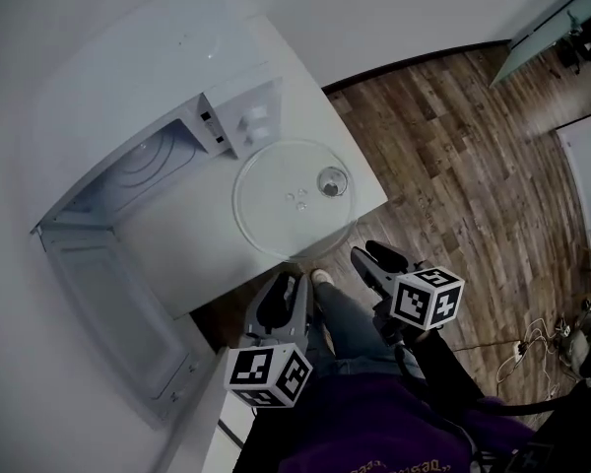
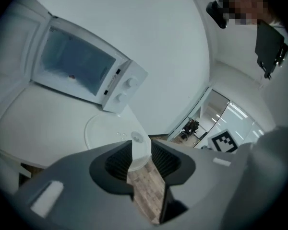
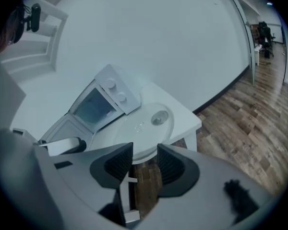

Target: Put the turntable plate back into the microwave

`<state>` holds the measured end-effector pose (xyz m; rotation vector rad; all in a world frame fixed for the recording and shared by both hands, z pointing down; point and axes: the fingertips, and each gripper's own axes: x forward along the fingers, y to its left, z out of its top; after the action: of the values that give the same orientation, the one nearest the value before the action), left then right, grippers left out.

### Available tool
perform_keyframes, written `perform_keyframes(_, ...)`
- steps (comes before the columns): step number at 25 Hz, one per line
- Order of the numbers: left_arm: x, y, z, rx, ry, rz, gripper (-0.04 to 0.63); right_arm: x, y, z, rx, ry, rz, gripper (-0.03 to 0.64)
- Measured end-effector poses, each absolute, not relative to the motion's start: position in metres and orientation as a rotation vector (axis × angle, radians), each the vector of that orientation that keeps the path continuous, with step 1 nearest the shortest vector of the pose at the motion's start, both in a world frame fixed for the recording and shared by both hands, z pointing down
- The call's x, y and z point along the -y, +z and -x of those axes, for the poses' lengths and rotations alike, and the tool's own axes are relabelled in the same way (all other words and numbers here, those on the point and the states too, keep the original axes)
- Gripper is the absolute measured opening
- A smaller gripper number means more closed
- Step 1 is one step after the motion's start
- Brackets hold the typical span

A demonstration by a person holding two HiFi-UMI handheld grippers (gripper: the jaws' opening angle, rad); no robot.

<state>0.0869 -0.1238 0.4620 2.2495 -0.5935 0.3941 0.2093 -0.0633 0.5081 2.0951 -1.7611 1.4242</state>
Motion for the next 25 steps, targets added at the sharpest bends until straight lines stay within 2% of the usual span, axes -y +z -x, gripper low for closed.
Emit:
perform_keyframes(3, 0.112, 0.475, -0.088, 0.607, 0.390, -2.160, 0.147, 0.070, 0.531, -0.209, 1.761, 1.575, -2.090, 0.153)
perform_keyframes(12, 0.085, 0.529, -0.080, 0.672, 0.390, -1.880, 0.175, 0.086, 0.589, -0.206, 1.690, 2.155, -2.085, 0.167)
perform_keyframes(16, 0.086, 0.533, -0.076, 0.689, 0.348, -1.822, 0.175, 0.097, 0.593, -0.200, 1.762, 2.239, -2.023, 0.167)
perform_keyframes(17, 0.086, 0.533, -0.076, 0.697, 0.340, -1.818, 0.175, 0.098, 0.591, -0.198, 1.779, 2.250, -2.006, 0.154)
perform_keyframes(18, 0.086, 0.535, -0.075, 0.700, 0.335, -1.812, 0.175, 0.099, 0.589, -0.196, 1.785, 2.272, -1.993, 0.106)
perform_keyframes(20, 0.084, 0.539, -0.074, 0.695, 0.328, -1.792, 0.175, 0.100, 0.586, -0.193, 1.803, 2.334, -1.970, 0.092)
perform_keyframes(25, 0.083, 0.555, -0.070, 0.692, 0.236, -1.641, 0.229, 0.090, 0.583, -0.188, 1.841, 2.384, -1.903, 0.060)
